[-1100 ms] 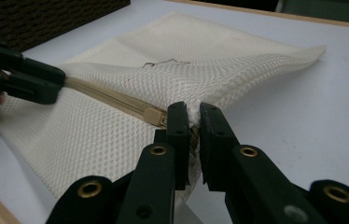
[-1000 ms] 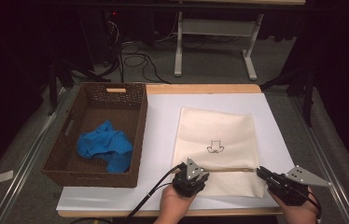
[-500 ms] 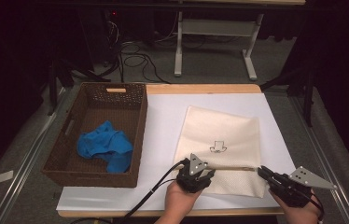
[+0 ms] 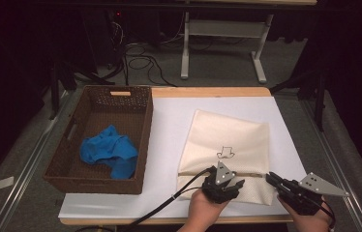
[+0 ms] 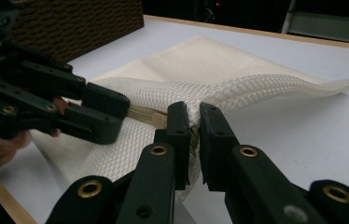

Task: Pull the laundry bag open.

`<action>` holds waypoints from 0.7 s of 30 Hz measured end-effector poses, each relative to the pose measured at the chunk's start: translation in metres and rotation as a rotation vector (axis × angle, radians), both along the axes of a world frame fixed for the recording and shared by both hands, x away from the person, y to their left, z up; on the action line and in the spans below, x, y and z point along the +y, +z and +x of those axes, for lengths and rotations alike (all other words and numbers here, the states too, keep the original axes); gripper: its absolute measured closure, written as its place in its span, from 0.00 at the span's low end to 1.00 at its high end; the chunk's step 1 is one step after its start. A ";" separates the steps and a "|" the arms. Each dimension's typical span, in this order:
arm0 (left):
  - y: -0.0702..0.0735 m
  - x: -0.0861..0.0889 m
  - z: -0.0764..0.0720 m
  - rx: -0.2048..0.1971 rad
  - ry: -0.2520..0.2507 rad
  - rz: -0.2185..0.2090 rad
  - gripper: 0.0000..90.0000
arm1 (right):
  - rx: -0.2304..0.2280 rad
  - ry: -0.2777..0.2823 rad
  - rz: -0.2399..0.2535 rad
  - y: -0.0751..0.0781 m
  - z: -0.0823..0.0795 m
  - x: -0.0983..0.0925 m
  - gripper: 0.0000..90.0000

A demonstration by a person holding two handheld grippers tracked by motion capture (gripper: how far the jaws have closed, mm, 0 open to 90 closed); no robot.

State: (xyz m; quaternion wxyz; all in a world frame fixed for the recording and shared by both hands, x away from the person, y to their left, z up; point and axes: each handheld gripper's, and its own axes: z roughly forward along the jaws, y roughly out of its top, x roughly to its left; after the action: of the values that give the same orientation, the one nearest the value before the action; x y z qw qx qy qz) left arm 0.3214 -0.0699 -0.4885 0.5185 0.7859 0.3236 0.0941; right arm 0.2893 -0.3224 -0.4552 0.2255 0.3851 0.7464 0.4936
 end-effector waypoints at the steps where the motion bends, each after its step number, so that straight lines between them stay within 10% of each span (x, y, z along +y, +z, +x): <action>1: 0.000 -0.002 0.000 0.001 -0.002 0.001 0.68 | -0.001 0.002 0.005 0.001 0.000 0.000 0.94; 21: 0.001 -0.027 0.005 0.031 -0.029 -0.043 0.65 | -0.006 0.027 0.013 0.000 -0.001 0.004 0.94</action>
State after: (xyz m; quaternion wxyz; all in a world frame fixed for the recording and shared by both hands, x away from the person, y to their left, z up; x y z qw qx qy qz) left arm 0.3269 -0.0971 -0.4871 0.5317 0.7804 0.3221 0.0676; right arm 0.2880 -0.3182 -0.4548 0.2188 0.3750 0.7477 0.5025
